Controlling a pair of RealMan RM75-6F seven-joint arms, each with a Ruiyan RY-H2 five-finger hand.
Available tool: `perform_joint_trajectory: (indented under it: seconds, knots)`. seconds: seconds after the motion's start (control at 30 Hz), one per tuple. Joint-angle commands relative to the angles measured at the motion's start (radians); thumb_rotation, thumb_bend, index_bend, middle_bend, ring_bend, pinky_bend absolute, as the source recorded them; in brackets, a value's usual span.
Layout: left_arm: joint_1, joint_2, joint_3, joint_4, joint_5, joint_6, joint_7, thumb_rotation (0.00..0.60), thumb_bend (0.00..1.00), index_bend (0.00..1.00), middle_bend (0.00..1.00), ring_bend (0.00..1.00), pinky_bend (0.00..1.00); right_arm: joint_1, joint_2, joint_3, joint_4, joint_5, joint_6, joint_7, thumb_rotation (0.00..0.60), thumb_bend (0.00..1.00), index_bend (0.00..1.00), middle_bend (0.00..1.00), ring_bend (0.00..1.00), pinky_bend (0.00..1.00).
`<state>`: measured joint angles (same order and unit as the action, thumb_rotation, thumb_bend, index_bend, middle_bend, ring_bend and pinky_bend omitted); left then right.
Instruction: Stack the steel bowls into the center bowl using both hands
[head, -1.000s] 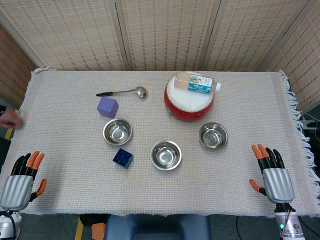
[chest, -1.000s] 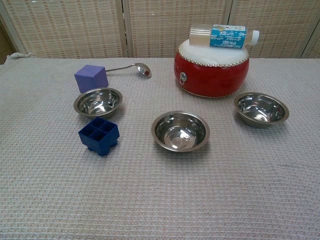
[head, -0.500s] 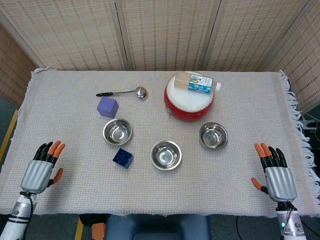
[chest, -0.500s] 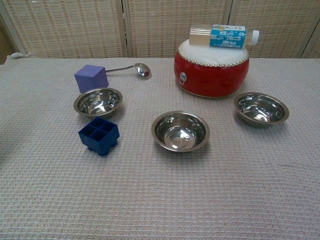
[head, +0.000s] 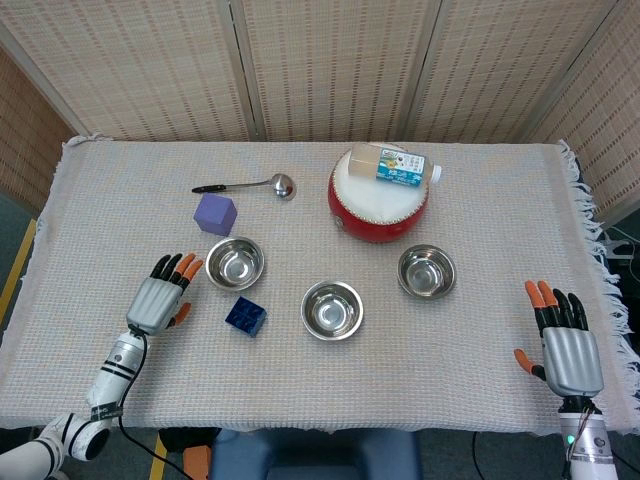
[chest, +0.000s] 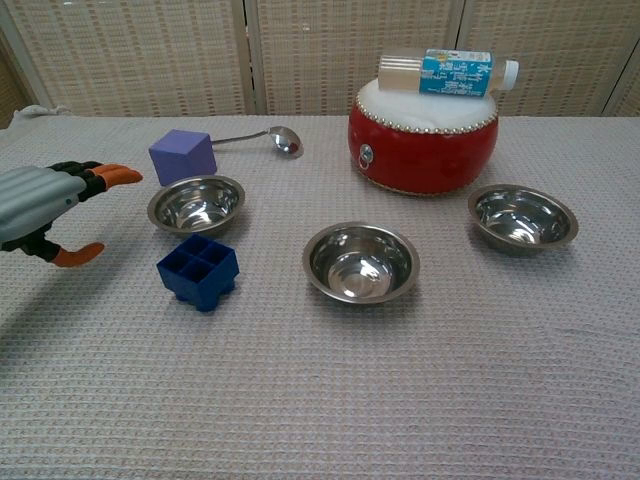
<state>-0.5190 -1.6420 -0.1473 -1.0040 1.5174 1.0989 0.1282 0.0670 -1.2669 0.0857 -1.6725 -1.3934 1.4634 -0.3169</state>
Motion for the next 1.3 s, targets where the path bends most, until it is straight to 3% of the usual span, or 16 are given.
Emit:
perform_joint_trajectory:
  seconds: [0.03,0.33,0.63,0.77,0.97,1.13,1.3]
  knots:
    - [-0.044,-0.060,-0.001,0.088,-0.006,-0.026,0.003,0.600,0.40,0.07,0.00,0.00,0.08,0.000,0.004,0.003,0.000,0.005,0.000,0.006,0.600,0.09,0.00,0.00,0.00,0.00]
    - [-0.087,-0.138,0.035,0.204,0.034,0.007,-0.084,0.600,0.40,0.16,0.00,0.00,0.08,0.005,0.006,0.004,0.003,0.023,-0.014,0.006,0.600,0.09,0.00,0.00,0.00,0.00]
    - [-0.125,-0.244,0.060,0.387,0.072,0.071,-0.200,0.600,0.47,0.56,0.05,0.00,0.08,0.005,0.010,0.001,-0.006,0.024,-0.013,0.008,0.600,0.09,0.00,0.00,0.00,0.00]
    - [-0.138,-0.294,0.065,0.493,0.074,0.088,-0.221,0.600,0.54,0.64,0.08,0.00,0.08,0.003,0.016,-0.004,-0.015,0.019,-0.011,0.013,0.600,0.09,0.00,0.00,0.00,0.00]
    - [-0.133,-0.320,0.073,0.549,0.079,0.137,-0.248,0.600,0.63,0.71,0.13,0.00,0.09,0.001,0.022,-0.008,-0.023,0.015,-0.010,0.019,0.600,0.09,0.00,0.00,0.00,0.00]
    - [-0.106,-0.296,0.060,0.533,0.090,0.323,-0.237,0.600,0.64,0.72,0.15,0.00,0.09,-0.001,0.032,-0.022,-0.041,-0.006,-0.012,0.030,0.600,0.09,0.00,0.00,0.00,0.00]
    - [-0.092,-0.231,0.060,0.404,0.109,0.433,-0.181,0.600,0.65,0.72,0.16,0.00,0.09,-0.006,0.040,-0.034,-0.056,-0.030,-0.003,0.038,0.600,0.09,0.00,0.00,0.00,0.00]
